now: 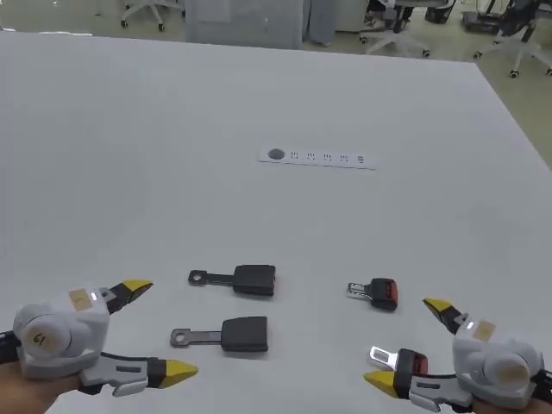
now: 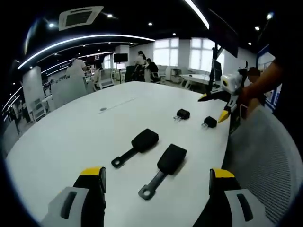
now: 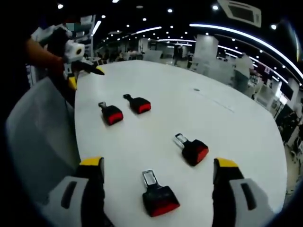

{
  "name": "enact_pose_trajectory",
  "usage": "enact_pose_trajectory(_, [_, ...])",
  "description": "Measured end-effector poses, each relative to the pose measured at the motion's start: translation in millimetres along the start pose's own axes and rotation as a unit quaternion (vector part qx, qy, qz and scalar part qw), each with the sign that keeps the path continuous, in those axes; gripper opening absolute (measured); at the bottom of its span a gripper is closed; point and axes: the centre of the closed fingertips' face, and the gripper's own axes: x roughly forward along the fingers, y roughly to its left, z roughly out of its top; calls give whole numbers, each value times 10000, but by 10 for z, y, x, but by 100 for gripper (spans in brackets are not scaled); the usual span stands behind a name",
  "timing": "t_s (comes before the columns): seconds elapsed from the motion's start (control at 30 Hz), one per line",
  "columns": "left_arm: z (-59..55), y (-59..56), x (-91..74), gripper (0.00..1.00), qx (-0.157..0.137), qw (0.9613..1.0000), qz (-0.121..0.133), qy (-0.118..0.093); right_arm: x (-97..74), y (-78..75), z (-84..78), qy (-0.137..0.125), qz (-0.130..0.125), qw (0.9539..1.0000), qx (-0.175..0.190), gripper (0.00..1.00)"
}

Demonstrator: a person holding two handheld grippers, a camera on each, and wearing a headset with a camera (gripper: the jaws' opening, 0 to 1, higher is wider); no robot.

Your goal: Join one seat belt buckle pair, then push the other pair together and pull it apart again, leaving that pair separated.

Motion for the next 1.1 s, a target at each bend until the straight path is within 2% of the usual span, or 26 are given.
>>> enact_pose_trajectory(1.1, [-12, -64, -10, 92, 21, 10000, -69, 0, -115, 61, -114, 94, -61, 9999, 77, 95])
